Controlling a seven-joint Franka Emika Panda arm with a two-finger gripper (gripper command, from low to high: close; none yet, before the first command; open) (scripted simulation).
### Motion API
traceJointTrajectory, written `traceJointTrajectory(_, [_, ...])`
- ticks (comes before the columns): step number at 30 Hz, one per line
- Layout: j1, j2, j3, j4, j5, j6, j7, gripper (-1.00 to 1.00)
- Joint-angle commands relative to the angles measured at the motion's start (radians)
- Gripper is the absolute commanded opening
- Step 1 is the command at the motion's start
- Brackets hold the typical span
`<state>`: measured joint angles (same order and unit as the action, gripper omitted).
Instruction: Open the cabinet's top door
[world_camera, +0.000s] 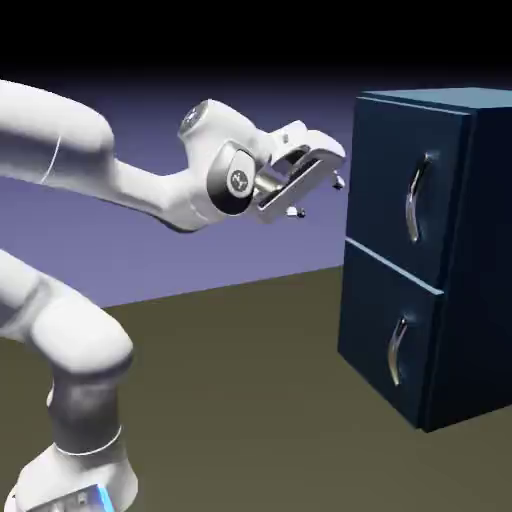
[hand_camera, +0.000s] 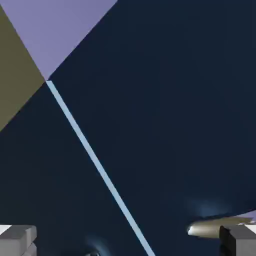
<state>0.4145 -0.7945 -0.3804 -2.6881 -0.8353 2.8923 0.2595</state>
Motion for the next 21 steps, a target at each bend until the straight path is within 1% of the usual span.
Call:
traceJointTrajectory(1, [0.021,-0.012,-0.020,0.006,-0.044,-0.008,-0.025,1.00])
traceJointTrajectory(21, [0.440,-0.245,-0.416,0.133,-0.913,-0.158,-0.527,1.00])
